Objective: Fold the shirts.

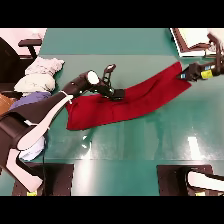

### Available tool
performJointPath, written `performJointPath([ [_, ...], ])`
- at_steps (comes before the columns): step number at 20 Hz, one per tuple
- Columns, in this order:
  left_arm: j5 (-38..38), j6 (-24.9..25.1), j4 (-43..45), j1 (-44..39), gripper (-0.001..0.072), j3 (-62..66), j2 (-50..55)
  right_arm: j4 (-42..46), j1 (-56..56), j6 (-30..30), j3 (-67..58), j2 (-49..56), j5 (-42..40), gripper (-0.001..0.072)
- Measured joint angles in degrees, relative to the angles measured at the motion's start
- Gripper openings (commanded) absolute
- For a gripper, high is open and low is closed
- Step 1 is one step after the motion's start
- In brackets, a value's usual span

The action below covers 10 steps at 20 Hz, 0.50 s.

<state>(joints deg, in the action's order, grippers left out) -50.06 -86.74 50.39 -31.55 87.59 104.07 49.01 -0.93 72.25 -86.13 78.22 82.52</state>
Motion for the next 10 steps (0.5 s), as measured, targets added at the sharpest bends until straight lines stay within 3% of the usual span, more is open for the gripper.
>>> performJointPath([
  [10, -0.22, -1.51, 0.04, -2.32, 0.0021, 2.40, 3.80, 0.02, 17.75, 4.50, -9.14, -3.13, -1.53, 0.0016],
])
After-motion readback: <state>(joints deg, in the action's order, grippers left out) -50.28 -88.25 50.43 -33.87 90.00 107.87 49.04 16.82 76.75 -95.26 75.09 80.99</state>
